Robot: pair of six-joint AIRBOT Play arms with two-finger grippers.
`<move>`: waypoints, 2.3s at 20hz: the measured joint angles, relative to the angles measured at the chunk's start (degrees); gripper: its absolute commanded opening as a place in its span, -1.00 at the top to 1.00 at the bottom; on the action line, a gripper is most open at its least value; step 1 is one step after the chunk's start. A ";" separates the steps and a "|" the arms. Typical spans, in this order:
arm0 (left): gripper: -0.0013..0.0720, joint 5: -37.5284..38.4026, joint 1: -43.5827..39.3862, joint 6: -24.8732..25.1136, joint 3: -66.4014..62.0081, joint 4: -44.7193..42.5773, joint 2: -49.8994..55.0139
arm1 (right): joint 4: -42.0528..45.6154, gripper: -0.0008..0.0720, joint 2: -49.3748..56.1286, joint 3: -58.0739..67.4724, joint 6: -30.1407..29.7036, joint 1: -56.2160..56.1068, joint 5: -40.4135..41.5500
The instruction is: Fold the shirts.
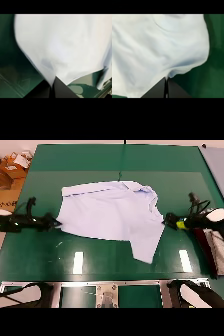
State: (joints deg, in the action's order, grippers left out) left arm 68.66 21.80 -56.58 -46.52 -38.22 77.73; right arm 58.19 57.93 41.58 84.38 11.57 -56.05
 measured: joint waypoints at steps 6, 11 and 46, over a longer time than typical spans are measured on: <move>0.90 6.82 0.11 -6.88 -30.60 0.79 -16.33 | -3.96 0.94 -9.55 29.20 -0.50 2.29 2.97; 0.90 4.63 0.04 -11.69 -62.64 1.27 -24.65 | -4.55 0.94 -19.19 47.87 1.90 9.38 12.66; 0.90 -27.98 -14.91 1.01 -40.89 8.63 21.70 | -15.08 0.94 45.66 49.03 -12.96 -1.31 24.26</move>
State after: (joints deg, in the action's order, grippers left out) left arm 40.69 6.90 -55.57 -87.42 -29.58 99.44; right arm 43.11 103.59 90.61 71.42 10.26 -31.79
